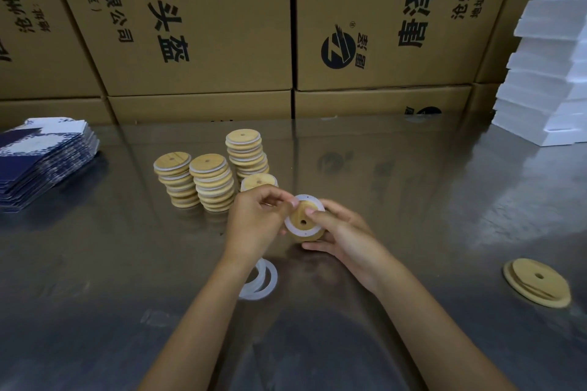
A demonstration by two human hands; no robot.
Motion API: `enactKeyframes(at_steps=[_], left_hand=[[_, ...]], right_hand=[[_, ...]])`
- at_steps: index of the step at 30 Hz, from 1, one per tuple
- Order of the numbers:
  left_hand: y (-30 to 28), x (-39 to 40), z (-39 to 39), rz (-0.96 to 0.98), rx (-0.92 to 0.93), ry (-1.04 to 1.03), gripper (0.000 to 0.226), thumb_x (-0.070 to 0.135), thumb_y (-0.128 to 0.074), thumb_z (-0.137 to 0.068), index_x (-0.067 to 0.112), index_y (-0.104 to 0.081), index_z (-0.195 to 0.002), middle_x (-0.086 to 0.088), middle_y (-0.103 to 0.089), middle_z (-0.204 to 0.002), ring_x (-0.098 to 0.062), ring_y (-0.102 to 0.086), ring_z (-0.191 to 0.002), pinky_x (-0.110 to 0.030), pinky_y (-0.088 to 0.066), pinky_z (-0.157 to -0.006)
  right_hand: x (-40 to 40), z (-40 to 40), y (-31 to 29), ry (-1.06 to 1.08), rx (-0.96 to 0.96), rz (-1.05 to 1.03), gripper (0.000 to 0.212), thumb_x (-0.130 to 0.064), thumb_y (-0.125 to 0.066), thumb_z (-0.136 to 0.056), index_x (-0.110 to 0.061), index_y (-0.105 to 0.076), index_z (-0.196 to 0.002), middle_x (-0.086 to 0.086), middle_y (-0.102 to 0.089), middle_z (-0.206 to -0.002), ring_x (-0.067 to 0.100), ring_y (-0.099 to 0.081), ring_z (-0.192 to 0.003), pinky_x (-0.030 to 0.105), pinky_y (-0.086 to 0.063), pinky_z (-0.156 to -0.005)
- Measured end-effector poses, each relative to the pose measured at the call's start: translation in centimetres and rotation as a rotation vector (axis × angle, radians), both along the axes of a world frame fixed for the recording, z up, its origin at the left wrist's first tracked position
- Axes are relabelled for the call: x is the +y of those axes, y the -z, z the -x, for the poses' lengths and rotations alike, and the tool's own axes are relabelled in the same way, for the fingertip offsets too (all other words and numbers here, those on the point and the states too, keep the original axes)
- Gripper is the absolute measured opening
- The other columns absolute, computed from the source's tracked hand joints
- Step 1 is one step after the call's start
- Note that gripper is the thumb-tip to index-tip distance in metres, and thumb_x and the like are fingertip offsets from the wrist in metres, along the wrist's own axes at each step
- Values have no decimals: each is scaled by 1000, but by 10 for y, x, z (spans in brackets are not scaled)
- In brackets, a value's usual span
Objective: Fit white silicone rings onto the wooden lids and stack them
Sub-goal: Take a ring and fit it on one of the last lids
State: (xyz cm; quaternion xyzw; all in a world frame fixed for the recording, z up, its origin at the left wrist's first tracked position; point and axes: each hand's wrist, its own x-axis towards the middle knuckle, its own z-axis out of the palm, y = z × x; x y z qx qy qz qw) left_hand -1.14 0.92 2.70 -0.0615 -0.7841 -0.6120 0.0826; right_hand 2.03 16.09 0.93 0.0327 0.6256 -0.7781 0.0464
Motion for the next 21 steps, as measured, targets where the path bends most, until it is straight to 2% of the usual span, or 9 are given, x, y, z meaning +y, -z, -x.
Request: enactKeyframes(at_steps=[3,6,9,12,16,21], left_hand=[[1,0,0,60,27,7,11,13,-72,-85,21,-75,-77,1,-72,-70,-13,-62,-55,-34,-54,-60],[2,-1,1,109,44,24,22,9,-69,-88,28,-73,-78,11,-70,-65,-8,-63,-58,-32,-55,-66],[2,-1,2,143,48,28,25,7,-66,-89,29,-72,-80,11,-70,-71,-11,-64,-64,-33,-55,-70],[2,-2,3,89,9,45,16,4,-67,-89,19,-73,-90,0,-70,-77,-12,-64,-64,-31,-57,-68],[0,-7,6,21,-65,82,14,2,-69,-87,13,-70,-95,-2,-69,-73,-8,-64,-52,-19,-55,-58],[-1,-7,7,-43,-143,120,12,1,-71,-85,12,-70,-91,-6,-73,-73,-18,-68,-59,-35,-58,-76]], right_hand=[[0,-1,-1,0,6,-11,24,-23,-67,-96,-15,-72,-118,15,-70,-121,30,-67,-115,38,-60,-88],[0,-1,0,6,15,-5,21,-22,-65,-97,-15,-73,-115,14,-71,-120,29,-68,-112,38,-60,-87],[1,1,4,11,24,22,20,-23,-63,-98,-15,-73,-114,13,-71,-119,24,-69,-105,34,-60,-81],[3,3,7,-2,17,79,20,-24,-60,-100,-16,-73,-112,9,-74,-109,20,-70,-97,31,-58,-76],[6,5,8,-17,1,143,24,-24,-57,-101,-13,-71,-117,7,-75,-105,22,-72,-95,29,-57,-72],[6,6,7,12,-41,218,31,-24,-56,-101,-7,-66,-125,12,-72,-106,25,-71,-89,30,-55,-71]])
